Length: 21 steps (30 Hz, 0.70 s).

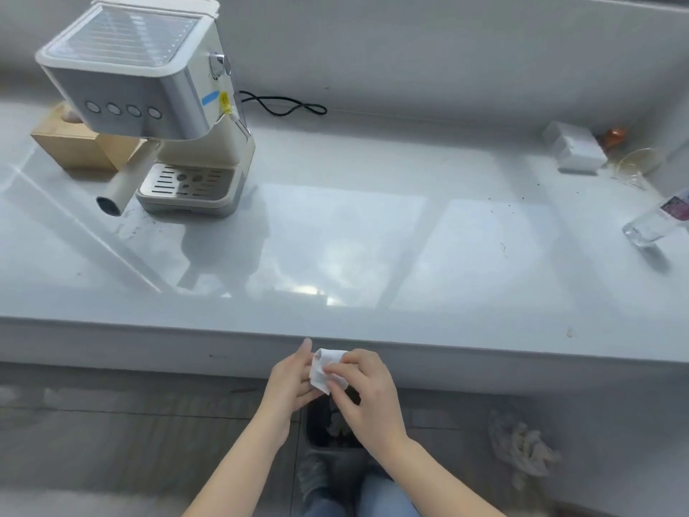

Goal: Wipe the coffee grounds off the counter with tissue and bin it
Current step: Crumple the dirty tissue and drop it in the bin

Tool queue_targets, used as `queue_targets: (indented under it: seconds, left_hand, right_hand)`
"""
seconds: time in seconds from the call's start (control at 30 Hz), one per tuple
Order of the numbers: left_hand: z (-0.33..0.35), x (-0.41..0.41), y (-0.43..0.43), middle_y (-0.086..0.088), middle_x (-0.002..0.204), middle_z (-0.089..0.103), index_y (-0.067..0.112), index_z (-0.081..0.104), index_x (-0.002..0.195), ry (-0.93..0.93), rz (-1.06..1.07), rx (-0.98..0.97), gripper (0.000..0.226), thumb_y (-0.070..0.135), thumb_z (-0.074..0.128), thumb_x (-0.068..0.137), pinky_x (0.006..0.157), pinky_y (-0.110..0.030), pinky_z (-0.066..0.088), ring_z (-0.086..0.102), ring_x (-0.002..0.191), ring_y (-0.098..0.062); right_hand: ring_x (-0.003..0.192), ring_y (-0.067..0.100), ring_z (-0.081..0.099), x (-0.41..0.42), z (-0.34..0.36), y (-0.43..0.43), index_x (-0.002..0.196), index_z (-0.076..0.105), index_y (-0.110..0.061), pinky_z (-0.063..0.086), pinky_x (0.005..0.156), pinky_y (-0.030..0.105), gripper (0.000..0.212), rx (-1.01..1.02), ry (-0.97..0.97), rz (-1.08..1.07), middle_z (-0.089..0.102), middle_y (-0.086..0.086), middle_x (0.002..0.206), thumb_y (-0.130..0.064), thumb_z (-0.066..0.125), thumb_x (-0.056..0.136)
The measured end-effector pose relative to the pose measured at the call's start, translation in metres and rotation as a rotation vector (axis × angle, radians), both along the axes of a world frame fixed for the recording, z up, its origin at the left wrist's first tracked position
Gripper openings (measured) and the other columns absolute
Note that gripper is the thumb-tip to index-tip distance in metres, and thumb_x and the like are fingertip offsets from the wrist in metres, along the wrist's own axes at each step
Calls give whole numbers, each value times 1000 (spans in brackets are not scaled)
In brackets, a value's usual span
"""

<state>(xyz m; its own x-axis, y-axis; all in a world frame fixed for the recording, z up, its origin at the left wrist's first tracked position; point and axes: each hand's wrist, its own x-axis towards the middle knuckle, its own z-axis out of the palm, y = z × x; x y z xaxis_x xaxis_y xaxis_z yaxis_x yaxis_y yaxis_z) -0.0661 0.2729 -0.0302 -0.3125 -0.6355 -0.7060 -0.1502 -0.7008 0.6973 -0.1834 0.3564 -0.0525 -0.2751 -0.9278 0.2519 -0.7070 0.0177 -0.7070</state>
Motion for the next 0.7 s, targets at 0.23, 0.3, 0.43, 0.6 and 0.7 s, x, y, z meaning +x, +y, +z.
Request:
queue_targets:
  seconds: [0.23,0.3,0.43,0.6,0.7]
  left_hand:
    - [-30,3,15,-9,74,69,6,64,74,-81,-89,-95,18,21,68,85,71,-35,55,64,69,-20]
    - [-40,2,18,-6,66,64,10,61,67,-67,-75,-111,20,17,67,85,60,-23,50,59,60,-14]
    - [-69,1,24,-4,59,66,10,59,66,-107,-182,-161,20,14,67,84,53,-18,46,60,54,-10]
    - [-121,3,38,1,48,58,15,56,66,-201,-491,-192,19,10,67,81,58,-26,44,48,50,-10]
    - [-151,-11,49,9,38,44,22,46,60,-415,-563,-324,28,17,65,79,52,-25,34,34,45,-11]
  right_hand:
    - [89,9,60,-2,-18,16,88,66,-30,47,73,19,22,176,-401,-195,64,-15,87,-10,55,88]
    - [93,7,61,-6,-24,16,94,63,-32,48,73,16,20,259,-559,-311,65,-13,94,-13,59,88]
    - [76,10,69,-18,-48,17,93,68,-17,53,61,20,8,697,-1020,-271,72,0,89,-21,67,86]
    - [48,14,49,-32,-95,32,64,55,-11,39,46,25,19,739,-672,-197,57,4,58,-14,67,78]
    - [51,17,51,-32,-128,36,66,54,-5,41,50,30,19,781,-594,-224,59,14,61,-13,66,78]
